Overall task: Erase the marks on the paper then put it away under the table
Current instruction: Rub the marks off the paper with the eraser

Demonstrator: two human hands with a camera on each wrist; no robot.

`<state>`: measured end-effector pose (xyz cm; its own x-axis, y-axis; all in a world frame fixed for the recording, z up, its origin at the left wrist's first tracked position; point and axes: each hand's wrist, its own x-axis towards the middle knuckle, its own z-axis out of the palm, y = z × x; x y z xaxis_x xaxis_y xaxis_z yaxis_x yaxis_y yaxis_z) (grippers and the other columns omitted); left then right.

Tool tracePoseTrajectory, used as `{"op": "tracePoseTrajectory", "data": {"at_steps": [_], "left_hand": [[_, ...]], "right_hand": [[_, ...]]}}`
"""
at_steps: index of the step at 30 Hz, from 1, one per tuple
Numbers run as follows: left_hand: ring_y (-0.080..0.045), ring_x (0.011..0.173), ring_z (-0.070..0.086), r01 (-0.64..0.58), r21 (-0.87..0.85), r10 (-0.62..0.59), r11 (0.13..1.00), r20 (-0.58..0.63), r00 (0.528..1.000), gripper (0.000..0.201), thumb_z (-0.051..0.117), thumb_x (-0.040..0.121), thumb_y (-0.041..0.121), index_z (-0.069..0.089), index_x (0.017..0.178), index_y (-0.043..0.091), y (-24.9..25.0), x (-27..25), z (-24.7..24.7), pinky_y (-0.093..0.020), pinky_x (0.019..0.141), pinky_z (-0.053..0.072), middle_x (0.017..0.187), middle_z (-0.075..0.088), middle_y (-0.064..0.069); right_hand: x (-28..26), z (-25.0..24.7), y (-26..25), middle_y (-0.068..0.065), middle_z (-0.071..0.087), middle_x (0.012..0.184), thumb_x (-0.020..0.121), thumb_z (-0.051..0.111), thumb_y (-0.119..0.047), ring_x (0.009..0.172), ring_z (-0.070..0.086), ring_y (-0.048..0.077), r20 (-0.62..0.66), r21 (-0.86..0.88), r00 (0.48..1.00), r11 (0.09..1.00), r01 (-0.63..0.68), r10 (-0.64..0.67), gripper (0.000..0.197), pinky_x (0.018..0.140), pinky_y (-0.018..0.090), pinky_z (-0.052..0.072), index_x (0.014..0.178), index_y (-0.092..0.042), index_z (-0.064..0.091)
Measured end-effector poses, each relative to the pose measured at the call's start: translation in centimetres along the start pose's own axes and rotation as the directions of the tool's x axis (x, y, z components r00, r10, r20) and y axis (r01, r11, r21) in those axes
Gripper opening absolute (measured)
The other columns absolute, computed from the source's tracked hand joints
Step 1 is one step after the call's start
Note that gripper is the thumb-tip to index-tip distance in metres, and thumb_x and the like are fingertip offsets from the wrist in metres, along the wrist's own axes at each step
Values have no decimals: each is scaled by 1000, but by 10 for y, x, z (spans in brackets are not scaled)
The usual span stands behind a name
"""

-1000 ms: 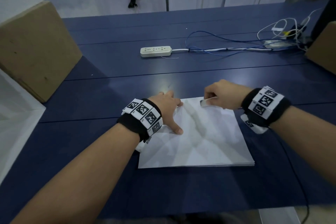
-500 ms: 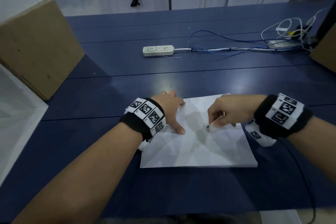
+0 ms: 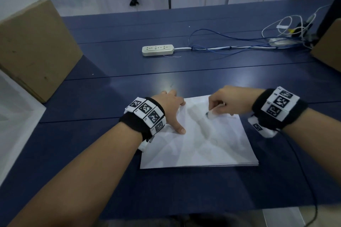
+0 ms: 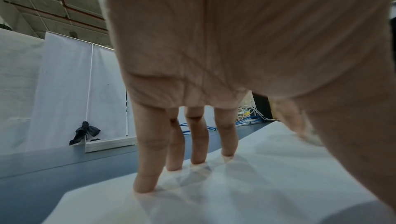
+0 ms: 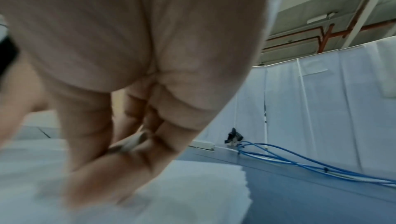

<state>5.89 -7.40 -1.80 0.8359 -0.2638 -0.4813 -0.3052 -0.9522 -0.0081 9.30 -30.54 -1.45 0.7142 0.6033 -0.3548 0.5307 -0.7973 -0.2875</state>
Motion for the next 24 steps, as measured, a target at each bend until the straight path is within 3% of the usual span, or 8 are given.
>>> {"op": "tracePoseTrajectory", "data": {"at_steps": [3, 8, 11, 14, 19, 24], "left_hand": [[-24, 124, 39, 1, -1, -1, 1000, -7, 1000, 108, 79, 58, 69, 34, 147, 30, -1, 0, 2, -44, 90, 48, 134, 36, 2], [-26, 124, 39, 9, 1, -9, 1000, -6, 1000, 108, 81, 57, 67, 35, 147, 30, 0, 2, 1, -45, 90, 47, 135, 37, 1], [-26, 123, 39, 11, 2, -11, 1000, -1, 1000, 107, 82, 57, 66, 36, 146, 29, 2, 1, -1, -46, 91, 48, 134, 37, 1], [-26, 125, 38, 14, -4, -14, 1000, 0, 1000, 107, 82, 58, 65, 34, 147, 29, 1, 1, 0, -46, 91, 48, 136, 36, 1], [-27, 125, 38, 19, 3, -19, 1000, -3, 1000, 107, 82, 58, 66, 35, 146, 28, 1, 2, 1, -48, 93, 48, 135, 37, 0], [-25, 124, 39, 13, 2, -13, 1000, 0, 1000, 106, 82, 59, 65, 35, 146, 28, 2, 1, 0, -47, 93, 48, 135, 37, 0]], "right_hand": [[3, -2, 7, -6, 71, 79, 85, 65, -55, 62, 67, 13, -113, -10, 993, 999, -40, 38, 29, 65, 36, 58, 85, -25, 66], [-10, 8, -5, -5, 72, 80, 86, 70, -43, 55, 62, 9, 176, 54, 982, 997, 58, -67, 16, 62, 28, 55, 89, -28, 71], [1, 1, -2, -3, 72, 78, 87, 69, -45, 56, 62, 10, 10, 15, 1000, 1000, 6, -6, 20, 62, 30, 54, 88, -25, 68], [6, -4, 2, -7, 69, 78, 88, 67, -50, 63, 61, 6, -160, 23, 984, 997, -73, 75, 26, 60, 27, 48, 89, -24, 67], [-7, 5, -3, -7, 73, 80, 85, 69, -44, 58, 65, 11, 59, 79, 996, 995, 54, -59, 20, 65, 30, 56, 91, -26, 71], [13, -2, 3, -7, 70, 81, 90, 66, -46, 74, 63, 9, -188, -10, 982, 1000, -2, 0, 25, 64, 22, 45, 92, -21, 69]]}}
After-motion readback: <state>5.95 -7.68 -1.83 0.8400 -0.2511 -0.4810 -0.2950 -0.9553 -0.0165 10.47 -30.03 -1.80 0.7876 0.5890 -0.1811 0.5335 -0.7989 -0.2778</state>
